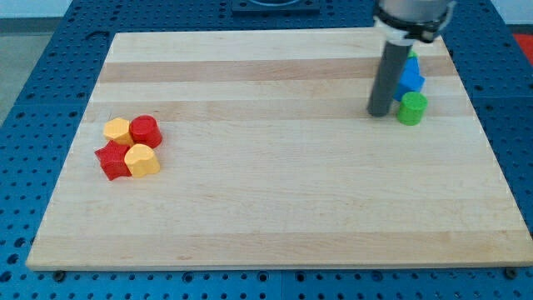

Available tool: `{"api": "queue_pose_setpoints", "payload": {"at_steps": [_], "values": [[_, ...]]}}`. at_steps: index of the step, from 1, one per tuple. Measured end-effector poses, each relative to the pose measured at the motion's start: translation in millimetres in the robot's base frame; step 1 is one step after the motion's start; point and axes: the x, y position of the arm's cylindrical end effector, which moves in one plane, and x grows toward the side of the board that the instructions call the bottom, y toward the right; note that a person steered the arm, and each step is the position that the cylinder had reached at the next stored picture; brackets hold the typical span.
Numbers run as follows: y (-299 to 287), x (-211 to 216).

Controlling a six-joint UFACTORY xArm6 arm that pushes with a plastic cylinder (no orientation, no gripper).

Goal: Move the red circle below the green circle

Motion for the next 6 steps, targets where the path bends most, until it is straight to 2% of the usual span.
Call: {"api": "queue_pose_setpoints", "payload": {"at_steps": [4,5,6], "values": [[-399.4,-18.4],[-435.4,-16.6],[-435.3,-1.9]]}}
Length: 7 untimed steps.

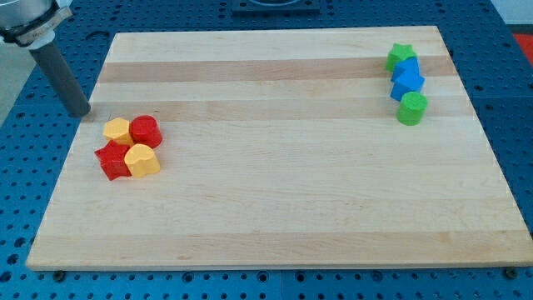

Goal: Move the red circle below the green circle

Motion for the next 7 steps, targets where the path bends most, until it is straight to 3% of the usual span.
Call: {"api": "queue_pose_setpoints", "payload": {"at_steps": [2,4,7], "values": [[10.0,26.9],[108.4,26.9],[168.1,52.8]]}}
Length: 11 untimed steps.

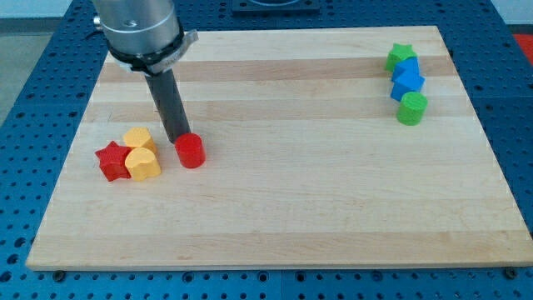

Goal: Move the red circle below the green circle

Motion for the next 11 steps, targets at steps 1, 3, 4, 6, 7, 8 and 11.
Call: {"api": "queue_pose_setpoints", "payload": {"at_steps": [1,3,4,6,7,8,11], "values": [[7.9,6.7],[-40.9,12.4],[-32.9,36.4],[76.4,45.4],[98.0,45.3],[90.7,45.3],[174.5,22.5]]}}
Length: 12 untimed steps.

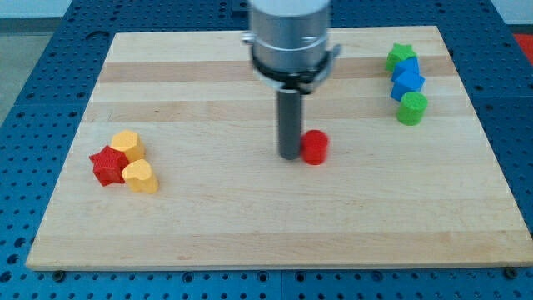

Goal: Move the red circle below the green circle

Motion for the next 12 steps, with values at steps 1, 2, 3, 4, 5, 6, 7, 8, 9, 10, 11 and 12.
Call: {"api": "queue_pose_setpoints", "payload": {"at_steps": [1,2,3,4,5,6,7,8,9,10,11,12], "values": [[39.3,0.0],[59.8,0.0],[64.5,0.1],[64.5,2.4],[73.6,1.1],[90.6,-0.1],[104.3,-0.1],[114.7,-1.1],[117.4,4.5],[118.8,12.4],[122.3,5.3],[128.5,-4.3]]}}
